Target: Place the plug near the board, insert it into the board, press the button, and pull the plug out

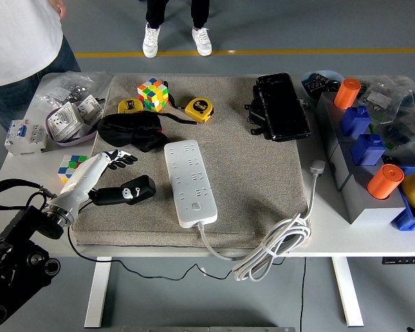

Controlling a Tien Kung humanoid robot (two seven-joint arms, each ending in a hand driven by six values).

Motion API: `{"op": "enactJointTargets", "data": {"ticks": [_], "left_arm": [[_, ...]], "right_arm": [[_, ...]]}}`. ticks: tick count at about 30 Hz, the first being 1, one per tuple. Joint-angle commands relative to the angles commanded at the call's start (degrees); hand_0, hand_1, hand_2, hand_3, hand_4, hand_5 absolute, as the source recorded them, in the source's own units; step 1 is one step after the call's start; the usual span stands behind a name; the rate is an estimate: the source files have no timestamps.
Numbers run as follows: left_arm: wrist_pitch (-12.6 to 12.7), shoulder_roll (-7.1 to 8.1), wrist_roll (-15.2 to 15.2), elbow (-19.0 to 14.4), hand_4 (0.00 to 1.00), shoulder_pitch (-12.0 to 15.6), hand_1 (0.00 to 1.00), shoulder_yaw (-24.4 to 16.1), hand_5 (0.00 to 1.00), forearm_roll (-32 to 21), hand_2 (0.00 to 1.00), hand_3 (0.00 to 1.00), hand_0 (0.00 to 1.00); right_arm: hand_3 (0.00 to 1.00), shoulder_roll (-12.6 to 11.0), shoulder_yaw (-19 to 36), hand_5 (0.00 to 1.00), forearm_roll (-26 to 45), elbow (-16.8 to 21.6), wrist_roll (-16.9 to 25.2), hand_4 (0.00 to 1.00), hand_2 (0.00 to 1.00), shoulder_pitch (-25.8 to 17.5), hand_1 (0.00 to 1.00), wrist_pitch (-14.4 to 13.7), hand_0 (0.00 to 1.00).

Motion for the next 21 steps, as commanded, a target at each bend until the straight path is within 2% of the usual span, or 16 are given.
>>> {"op": "enactJointTargets", "data": {"ticks": [9,10,12,15,16,21], "left_arm": [[0.28,-1.35,1.93,4.21,0.998,-3.15,0.682,3.44,0.308,6.10,0.727,0.741,0.660],[0.27,-1.49,2.06,4.70,0.998,-3.39,0.671,3.72,0.266,6.38,0.712,0.729,0.649],[0.41,-1.72,2.14,5.47,0.998,-3.75,0.671,4.18,0.266,7.01,0.712,0.729,0.649],[0.76,-1.91,2.04,6.34,0.998,-4.17,0.671,4.82,0.266,6.94,0.712,0.729,0.649],[0.85,-1.99,1.96,6.66,0.998,-4.36,0.614,5.03,0.196,6.70,0.609,0.617,0.570],[1.91,-2.45,1.63,7.89,0.998,-5.31,0.614,5.68,0.196,5.44,0.609,0.617,0.570]], "right_arm": [[0.575,-0.06,0.11,0.514,-0.12,0.01,-0.09,0.850,0.693,-0.04,0.684,0.07,0.633],[0.574,-0.04,0.16,0.512,-0.13,0.01,-0.07,0.851,0.693,-0.06,0.684,0.06,0.633],[0.574,-0.03,0.19,0.512,-0.12,0.01,-0.07,0.851,0.693,-0.03,0.684,0.06,0.633],[0.574,0.03,0.34,0.512,-0.11,0.02,-0.07,0.851,0.693,0.04,0.684,0.03,0.633],[0.574,0.05,0.43,0.513,-0.15,0.07,-0.05,0.851,0.693,0.08,0.684,0.02,0.632],[0.574,0.01,0.48,0.513,-0.19,0.13,-0.05,0.851,0.693,0.20,0.684,-0.01,0.632]]}}
